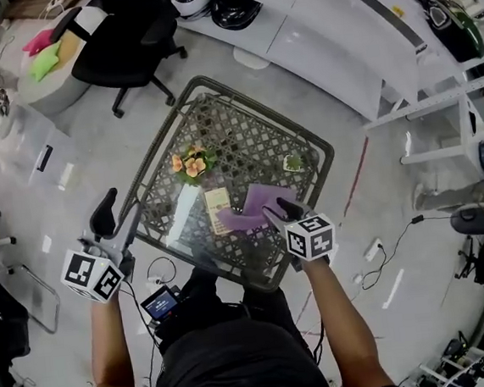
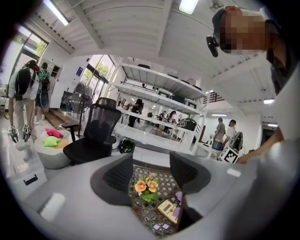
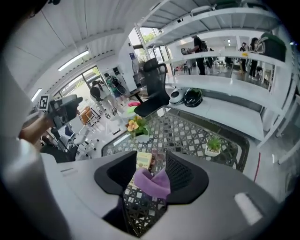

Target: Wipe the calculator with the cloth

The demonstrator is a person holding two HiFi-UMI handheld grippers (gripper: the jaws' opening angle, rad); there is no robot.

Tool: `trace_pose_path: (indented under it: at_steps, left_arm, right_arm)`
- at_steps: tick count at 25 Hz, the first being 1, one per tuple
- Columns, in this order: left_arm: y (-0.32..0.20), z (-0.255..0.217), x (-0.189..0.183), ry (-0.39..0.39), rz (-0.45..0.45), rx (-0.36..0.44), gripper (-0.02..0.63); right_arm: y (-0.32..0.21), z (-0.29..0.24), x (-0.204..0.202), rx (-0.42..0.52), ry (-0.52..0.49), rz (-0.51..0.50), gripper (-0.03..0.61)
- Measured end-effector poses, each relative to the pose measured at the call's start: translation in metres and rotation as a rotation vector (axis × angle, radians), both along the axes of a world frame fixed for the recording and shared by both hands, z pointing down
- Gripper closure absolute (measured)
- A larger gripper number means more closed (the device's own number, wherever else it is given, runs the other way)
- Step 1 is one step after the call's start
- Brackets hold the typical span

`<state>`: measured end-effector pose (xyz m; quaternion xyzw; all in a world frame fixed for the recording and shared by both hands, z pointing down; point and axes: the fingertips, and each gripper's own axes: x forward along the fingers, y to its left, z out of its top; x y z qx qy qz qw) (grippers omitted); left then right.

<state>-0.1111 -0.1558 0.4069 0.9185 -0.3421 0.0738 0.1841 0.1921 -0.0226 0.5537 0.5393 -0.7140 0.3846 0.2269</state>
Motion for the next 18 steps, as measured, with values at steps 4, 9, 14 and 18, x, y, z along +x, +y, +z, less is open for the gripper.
trace_pose_path:
  at_steps: [4,9,14,18]
  left_arm:
    - [0.002,0.017,-0.019,-0.009,-0.058,-0.044,0.339]
    - [0.02,0.029,-0.023,-0.019,-0.114,-0.082,0.339]
    - [0.03,0.043,-0.032,-0.021,-0.145,-0.107,0.339]
    - [0.035,0.053,-0.042,-0.02,-0.174,-0.127,0.339]
  right_arm:
    - [0.002,0.061,-0.002,-0.127,0.011,-0.029,0.389]
    - [0.024,0.124,0.005,-0.282,0.029,-0.095,0.353]
    - [0.041,0.175,0.004,-0.405,0.09,-0.175,0.339]
    - [0.045,0.19,0.002,-0.42,0.213,-0.287,0.341]
